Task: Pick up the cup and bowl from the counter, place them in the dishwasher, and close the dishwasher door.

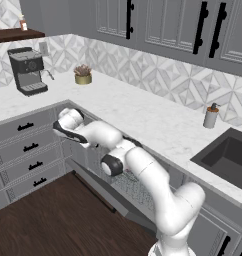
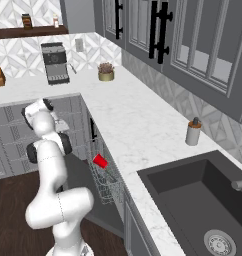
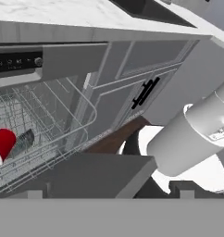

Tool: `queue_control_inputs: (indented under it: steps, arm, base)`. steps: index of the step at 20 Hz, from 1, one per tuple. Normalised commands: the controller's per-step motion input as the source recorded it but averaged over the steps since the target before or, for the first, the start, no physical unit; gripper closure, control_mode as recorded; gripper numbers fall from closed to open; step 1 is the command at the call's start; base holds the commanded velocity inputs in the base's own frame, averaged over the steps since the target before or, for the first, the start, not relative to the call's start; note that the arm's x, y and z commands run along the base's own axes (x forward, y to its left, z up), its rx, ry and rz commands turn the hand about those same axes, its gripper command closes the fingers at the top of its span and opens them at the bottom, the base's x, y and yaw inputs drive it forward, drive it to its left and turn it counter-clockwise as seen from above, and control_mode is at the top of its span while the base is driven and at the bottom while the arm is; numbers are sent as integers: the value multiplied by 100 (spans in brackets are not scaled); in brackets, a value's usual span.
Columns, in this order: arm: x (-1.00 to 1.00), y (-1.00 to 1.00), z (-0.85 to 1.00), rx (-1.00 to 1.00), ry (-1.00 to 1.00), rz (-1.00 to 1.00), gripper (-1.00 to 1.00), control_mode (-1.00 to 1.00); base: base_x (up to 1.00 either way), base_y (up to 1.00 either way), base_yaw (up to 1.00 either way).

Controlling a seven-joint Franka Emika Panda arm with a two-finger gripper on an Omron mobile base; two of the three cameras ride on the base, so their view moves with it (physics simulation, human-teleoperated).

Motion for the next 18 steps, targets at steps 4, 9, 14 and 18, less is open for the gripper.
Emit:
queue_control_inputs:
  steps: [4, 9, 14, 18]
  arm:
    - [-100, 23, 9, 0, -49, 8, -100, -100]
    - [-100, 0, 84, 0, -15, 15, -100, -100]
    - [-100, 1, 76, 0, -1, 8, -100, -100]
    - [-100, 8, 24, 2, 3, 4, -100, -100]
  base:
    - [0, 0, 0]
    - [0, 0, 0]
    - [0, 0, 0]
    - [0, 0, 0]
